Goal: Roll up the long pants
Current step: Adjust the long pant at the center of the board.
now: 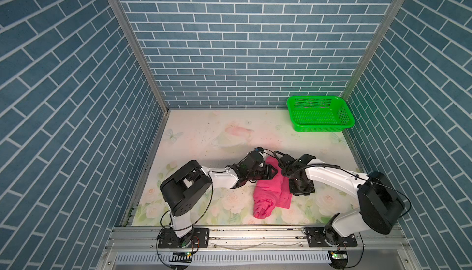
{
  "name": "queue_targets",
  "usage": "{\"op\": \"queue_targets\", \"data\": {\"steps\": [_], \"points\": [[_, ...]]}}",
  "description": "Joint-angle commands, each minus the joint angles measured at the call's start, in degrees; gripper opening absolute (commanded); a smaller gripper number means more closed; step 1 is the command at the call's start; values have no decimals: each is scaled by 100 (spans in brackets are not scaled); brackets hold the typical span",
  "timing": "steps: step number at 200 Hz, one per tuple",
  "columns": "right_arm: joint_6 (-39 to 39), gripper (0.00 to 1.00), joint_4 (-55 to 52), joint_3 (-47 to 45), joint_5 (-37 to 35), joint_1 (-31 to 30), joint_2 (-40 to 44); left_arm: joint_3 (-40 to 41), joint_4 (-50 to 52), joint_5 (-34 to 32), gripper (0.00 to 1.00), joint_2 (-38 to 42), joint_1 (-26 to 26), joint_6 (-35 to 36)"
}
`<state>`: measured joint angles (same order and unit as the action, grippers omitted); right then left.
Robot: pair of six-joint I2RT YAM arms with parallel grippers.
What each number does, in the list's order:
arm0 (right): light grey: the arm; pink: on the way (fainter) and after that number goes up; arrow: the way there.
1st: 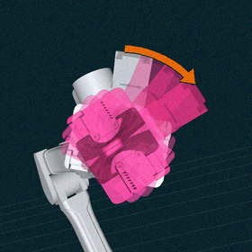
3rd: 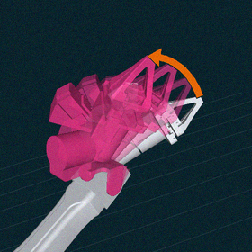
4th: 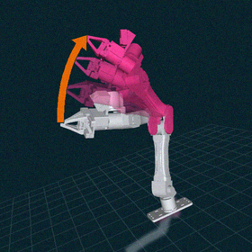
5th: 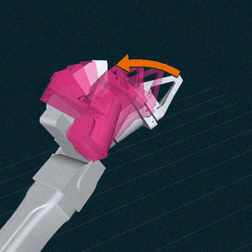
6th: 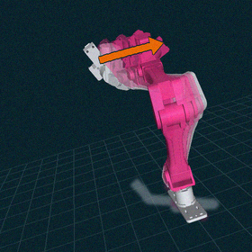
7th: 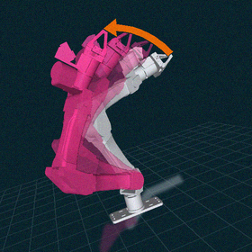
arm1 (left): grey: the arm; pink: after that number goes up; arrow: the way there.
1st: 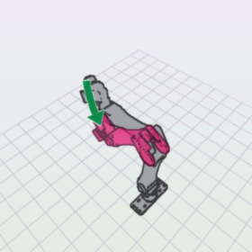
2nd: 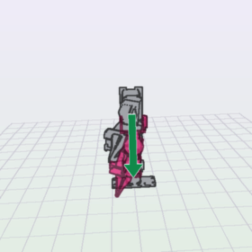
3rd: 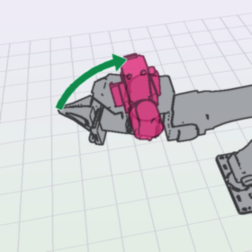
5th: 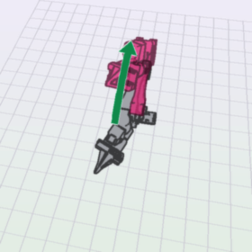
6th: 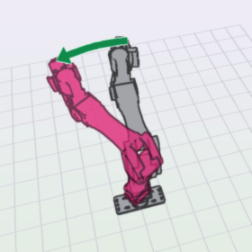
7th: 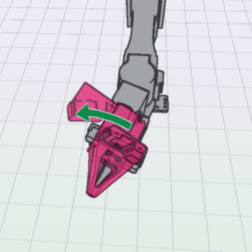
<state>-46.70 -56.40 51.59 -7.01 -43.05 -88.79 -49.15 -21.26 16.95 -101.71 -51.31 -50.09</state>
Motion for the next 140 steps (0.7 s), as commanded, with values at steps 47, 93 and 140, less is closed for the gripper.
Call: {"op": "queue_targets", "data": {"steps": [47, 93, 140], "points": [[-167, 23, 841, 895, 642, 114, -1230, -50, 1539, -39, 48, 249, -429, -71], [331, 22, 700, 2325, 786, 217, -2397, -481, 1757, 32, 48, 151, -994, -247], [754, 22, 33, 4436, 1164, 289, -3636, -280, 2045, -179, 48, 490, -1185, -386]]}}
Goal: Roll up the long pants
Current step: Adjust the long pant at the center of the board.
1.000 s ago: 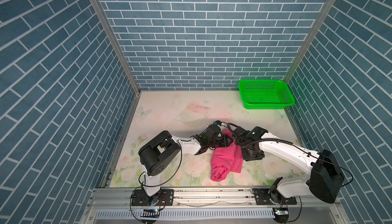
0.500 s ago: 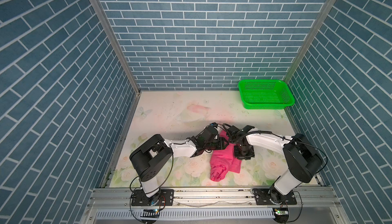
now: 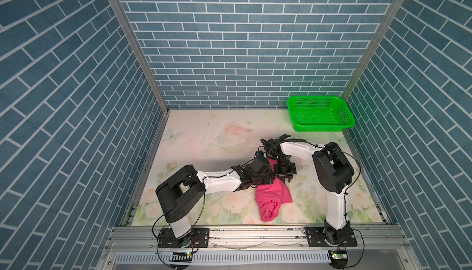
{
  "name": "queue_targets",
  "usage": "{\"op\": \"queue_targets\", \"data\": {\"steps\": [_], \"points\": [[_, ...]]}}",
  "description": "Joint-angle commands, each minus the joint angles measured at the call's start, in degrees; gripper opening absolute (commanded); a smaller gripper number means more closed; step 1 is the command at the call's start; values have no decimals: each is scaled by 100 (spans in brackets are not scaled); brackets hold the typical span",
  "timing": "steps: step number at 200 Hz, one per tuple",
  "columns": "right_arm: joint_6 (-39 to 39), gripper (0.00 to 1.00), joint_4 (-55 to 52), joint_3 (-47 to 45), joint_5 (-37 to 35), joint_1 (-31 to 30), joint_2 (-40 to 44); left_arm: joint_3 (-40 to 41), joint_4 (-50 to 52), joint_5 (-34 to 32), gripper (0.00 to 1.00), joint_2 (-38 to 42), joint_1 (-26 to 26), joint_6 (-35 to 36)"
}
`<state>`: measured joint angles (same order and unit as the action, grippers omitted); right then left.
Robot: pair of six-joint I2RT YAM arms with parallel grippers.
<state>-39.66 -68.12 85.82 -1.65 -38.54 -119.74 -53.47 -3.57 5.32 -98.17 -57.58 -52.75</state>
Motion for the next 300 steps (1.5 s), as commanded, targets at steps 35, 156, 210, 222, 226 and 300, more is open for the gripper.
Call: {"op": "queue_targets", "data": {"steps": [35, 156, 210, 222, 226, 300], "points": [[24, 20, 1056, 1722, 1118, -162, -1072, 314, 596, 820, 48, 598, -563, -163], [1686, 61, 582, 1508, -1536, 446, 1924, 33, 346, 1010, 49, -586, -487, 298], [2053, 61, -398, -116, -825, 1622, 4238, 312, 253, 1040, 48, -1075, 154, 834], [1842, 61, -463, -759, -552, 1632, 4815, 389, 265, 1041, 48, -1190, 406, 1026], [1773, 61, -507, -930, -479, 1631, 4981, 403, 277, 1034, 48, -1233, 484, 1092], [1800, 62, -742, -1984, 105, 1622, 5901, 119, 1601, -170, 47, -1298, 1631, 2105]]}}
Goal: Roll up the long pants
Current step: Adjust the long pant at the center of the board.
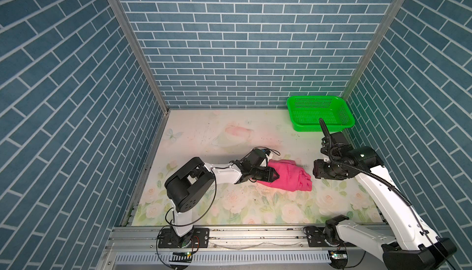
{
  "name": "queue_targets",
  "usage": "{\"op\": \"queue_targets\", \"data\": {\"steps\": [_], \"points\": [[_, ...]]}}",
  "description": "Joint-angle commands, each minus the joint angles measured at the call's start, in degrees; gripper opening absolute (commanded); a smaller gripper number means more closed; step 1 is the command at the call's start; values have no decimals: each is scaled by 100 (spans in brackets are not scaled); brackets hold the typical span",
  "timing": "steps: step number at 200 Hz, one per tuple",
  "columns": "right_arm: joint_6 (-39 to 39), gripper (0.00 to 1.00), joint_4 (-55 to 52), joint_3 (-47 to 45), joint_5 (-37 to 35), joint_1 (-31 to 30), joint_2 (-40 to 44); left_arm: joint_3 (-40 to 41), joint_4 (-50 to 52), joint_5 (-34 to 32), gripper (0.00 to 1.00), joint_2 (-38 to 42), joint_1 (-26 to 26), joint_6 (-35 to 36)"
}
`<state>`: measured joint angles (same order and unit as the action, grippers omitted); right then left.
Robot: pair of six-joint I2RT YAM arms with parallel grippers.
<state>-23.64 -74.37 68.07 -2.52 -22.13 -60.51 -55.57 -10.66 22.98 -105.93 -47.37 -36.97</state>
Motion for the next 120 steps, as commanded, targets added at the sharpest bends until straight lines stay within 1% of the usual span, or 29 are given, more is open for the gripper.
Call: {"op": "queue_targets", "data": {"steps": [1, 24, 35, 41, 47, 58, 78, 91, 101, 120], "points": [[204, 62, -111, -217, 201, -24, -31, 319, 2334, -1959, 47, -519, 622, 539], [364, 62, 89, -370, 222, -214, -304, 171, 2650, -2187, 47, -431, 856, 823], [277, 63, 203, -370, 86, -541, -503, 152, 2716, -2206, 47, -383, 934, 905], [205, 63, 265, -325, -70, -839, -640, 160, 2739, -2206, 47, -361, 961, 937], [168, 63, 307, -235, -429, -1275, -812, 165, 2763, -2194, 47, -335, 978, 947], [140, 64, 211, 104, -1369, -2156, -1327, 186, 2783, -2180, 47, -295, 991, 964], [302, 64, 14, 816, -2651, -3264, -2412, 282, 2756, -2115, 47, -199, 1000, 941], [500, 65, 145, 1111, -3178, -3686, -2931, 350, 2720, -2029, 47, -128, 1016, 922], [759, 66, 423, 1156, -3525, -3918, -3164, 395, 2684, -1926, 47, -76, 1043, 904], [1237, 67, 1042, 978, -4005, -4041, -3344, 443, 2621, -1625, 48, 63, 1166, 902]]}}
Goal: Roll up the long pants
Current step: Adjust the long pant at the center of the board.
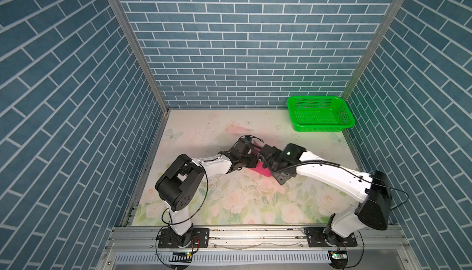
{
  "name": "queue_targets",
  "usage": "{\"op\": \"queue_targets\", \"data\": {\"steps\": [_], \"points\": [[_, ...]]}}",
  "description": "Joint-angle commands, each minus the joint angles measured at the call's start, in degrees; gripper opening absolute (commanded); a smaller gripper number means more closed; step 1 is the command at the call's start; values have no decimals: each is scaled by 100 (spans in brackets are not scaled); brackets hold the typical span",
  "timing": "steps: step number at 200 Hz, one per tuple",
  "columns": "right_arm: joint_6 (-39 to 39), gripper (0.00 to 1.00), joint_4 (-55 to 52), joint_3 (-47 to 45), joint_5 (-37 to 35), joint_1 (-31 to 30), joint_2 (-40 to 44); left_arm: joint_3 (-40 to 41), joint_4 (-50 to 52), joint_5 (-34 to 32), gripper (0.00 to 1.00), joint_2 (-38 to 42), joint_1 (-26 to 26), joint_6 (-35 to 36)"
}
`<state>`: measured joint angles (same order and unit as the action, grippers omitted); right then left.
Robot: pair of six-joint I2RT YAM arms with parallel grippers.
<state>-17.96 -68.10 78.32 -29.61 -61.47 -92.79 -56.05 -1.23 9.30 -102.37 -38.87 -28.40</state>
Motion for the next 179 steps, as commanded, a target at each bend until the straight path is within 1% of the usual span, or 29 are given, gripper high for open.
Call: {"op": "queue_targets", "data": {"steps": [1, 13, 32, 55, 78, 87, 108, 145, 158, 179], "points": [[691, 67, 482, -64, -1313, -106, -116, 491, 1679, -251, 48, -284, 326, 45], [912, 67, 824, -276, -1405, -105, -12, 466, 1726, -115, 48, -136, 454, 71], [1117, 67, 1183, -526, -1364, -108, 217, 345, 1864, 98, 49, 199, 713, 99], [1413, 67, 1469, -703, -1321, -143, 398, -36, 2164, 212, 49, 560, 1020, 174], [1652, 66, 1761, -780, -946, -168, 500, -533, 2493, 168, 49, 634, 1222, 338], [1666, 66, 1781, -711, -779, -209, 465, -703, 2589, 177, 49, 607, 1258, 390], [1626, 65, 1771, -486, -672, -280, 191, -994, 2716, 233, 50, 551, 1273, 413], [1559, 61, 2040, -397, -300, -222, -414, -1010, 2514, 629, 49, 833, 1270, 176], [1477, 57, 2164, -326, -160, -121, -633, -991, 2479, 635, 49, 897, 1269, 171], [1411, 43, 2314, -138, 0, 119, -855, -1008, 2483, 624, 49, 855, 1273, 213]]}}
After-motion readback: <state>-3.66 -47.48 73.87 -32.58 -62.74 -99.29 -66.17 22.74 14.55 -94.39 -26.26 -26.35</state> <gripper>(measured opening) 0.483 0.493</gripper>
